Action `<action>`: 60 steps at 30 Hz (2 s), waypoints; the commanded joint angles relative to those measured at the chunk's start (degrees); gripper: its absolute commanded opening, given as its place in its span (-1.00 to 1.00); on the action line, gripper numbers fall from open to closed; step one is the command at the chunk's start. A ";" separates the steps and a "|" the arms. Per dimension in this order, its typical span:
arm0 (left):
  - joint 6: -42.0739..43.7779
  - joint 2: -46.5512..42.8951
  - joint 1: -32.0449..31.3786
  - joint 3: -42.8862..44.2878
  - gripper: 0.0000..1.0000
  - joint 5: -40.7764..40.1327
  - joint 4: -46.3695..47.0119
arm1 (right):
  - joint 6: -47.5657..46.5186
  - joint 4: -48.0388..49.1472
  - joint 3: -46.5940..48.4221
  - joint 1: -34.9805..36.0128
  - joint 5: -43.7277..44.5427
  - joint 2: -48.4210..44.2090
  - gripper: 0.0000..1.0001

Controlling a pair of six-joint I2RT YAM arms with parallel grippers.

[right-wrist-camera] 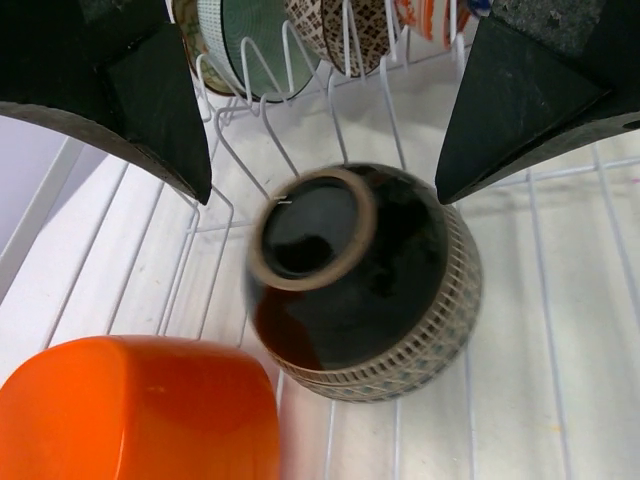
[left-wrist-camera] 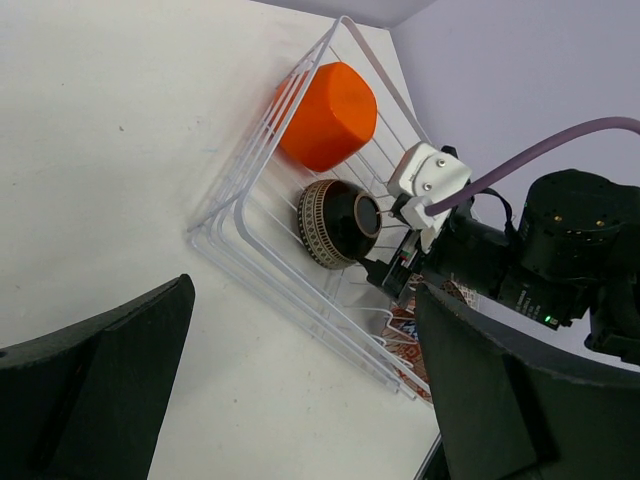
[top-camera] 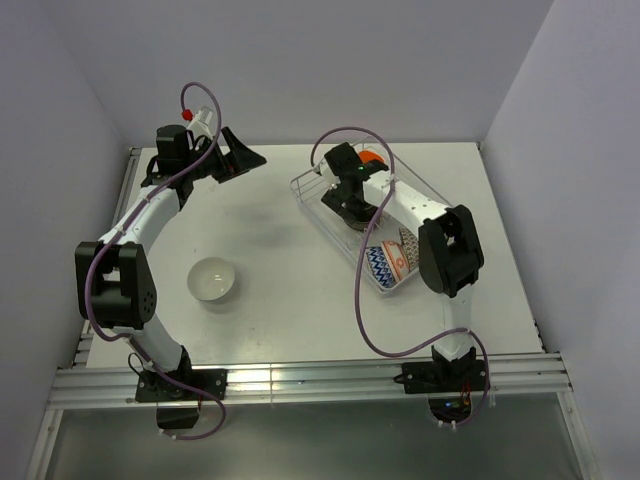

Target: Load the bowls into the dish rack

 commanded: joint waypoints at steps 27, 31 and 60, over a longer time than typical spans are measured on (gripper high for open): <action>5.60 11.86 -13.04 13.86 -0.14 -4.62 -11.33 | 24.12 -8.50 11.18 -4.24 -34.01 1.87 -0.90; 6.21 13.00 -15.50 14.56 -0.22 -9.10 -11.40 | 25.09 -5.33 8.28 -5.83 -32.96 2.31 -0.81; 8.23 22.76 -19.37 25.29 -0.41 -21.33 -26.00 | 24.13 -4.80 9.68 -5.66 -10.80 6.62 -0.52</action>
